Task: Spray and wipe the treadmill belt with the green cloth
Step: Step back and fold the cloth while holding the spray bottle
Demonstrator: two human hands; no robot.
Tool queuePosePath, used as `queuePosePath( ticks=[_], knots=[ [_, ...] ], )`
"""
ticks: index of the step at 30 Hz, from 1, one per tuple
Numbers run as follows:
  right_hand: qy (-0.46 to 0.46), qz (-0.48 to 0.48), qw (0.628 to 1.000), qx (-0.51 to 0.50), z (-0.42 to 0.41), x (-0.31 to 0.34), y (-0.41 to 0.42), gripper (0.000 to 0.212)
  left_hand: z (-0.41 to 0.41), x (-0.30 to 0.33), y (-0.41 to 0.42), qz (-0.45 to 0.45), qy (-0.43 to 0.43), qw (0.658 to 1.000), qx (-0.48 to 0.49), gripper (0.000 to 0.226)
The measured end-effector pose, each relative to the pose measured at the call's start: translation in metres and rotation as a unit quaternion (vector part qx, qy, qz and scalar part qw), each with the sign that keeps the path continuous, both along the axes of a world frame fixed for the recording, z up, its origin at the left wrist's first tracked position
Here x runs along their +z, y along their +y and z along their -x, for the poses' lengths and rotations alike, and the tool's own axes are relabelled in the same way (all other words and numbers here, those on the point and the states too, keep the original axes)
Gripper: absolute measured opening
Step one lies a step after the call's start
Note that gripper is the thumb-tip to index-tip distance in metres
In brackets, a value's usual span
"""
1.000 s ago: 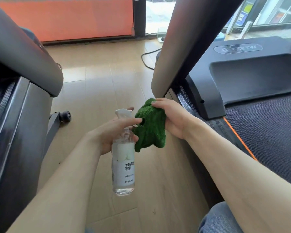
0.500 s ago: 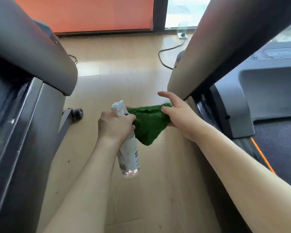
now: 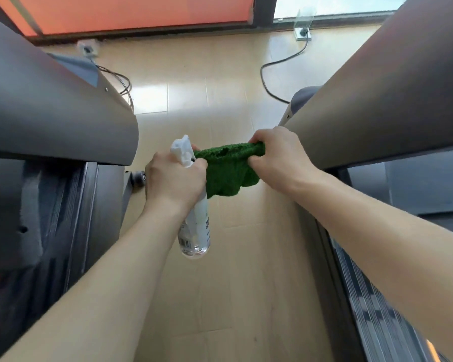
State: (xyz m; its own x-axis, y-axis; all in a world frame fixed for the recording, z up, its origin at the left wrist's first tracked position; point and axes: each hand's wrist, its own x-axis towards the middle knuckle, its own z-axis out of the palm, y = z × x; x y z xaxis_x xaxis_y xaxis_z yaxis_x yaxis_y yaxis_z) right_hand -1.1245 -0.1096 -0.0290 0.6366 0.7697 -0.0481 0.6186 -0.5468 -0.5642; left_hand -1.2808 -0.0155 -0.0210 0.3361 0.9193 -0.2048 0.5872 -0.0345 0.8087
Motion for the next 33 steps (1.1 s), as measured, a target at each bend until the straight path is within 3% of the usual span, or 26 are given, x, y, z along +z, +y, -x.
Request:
queuePosePath(
  ticks=[8,11,14,19,21,23,25,33],
  knots=[
    [0.198,0.036,0.979,0.020,-0.041,0.085,0.050,0.010,-0.019,0.079,0.056,0.029,0.045,0.998,-0.021,0.010],
    [0.270,0.005,0.963,-0.020,-0.058,0.104,0.078,0.017,-0.032,0.109,0.091,0.025,0.068,0.996,-0.044,0.021],
    [0.272,-0.014,0.959,-0.075,-0.073,0.114,0.111,0.027,-0.053,0.130,0.126,0.014,0.079,0.995,-0.058,0.021],
    [0.268,-0.034,0.953,-0.137,-0.117,0.117,0.168,0.020,-0.116,0.145,0.180,0.002,0.123,0.988,-0.088,0.008],
    [0.287,-0.052,0.944,-0.155,-0.142,0.121,0.196,0.017,-0.151,0.150,0.209,-0.010,0.134,0.987,-0.089,0.017],
    [0.305,-0.067,0.934,-0.175,-0.161,0.127,0.210,0.014,-0.179,0.154,0.228,-0.002,0.135,0.986,-0.100,0.017],
    [0.325,-0.080,0.923,-0.189,-0.189,0.137,0.229,0.015,-0.210,0.163,0.252,-0.002,0.122,0.987,-0.105,0.003],
    [0.403,-0.131,0.860,-0.286,-0.315,0.173,0.298,0.019,-0.345,0.198,0.348,0.027,0.113,0.982,-0.151,0.010]
  ],
)
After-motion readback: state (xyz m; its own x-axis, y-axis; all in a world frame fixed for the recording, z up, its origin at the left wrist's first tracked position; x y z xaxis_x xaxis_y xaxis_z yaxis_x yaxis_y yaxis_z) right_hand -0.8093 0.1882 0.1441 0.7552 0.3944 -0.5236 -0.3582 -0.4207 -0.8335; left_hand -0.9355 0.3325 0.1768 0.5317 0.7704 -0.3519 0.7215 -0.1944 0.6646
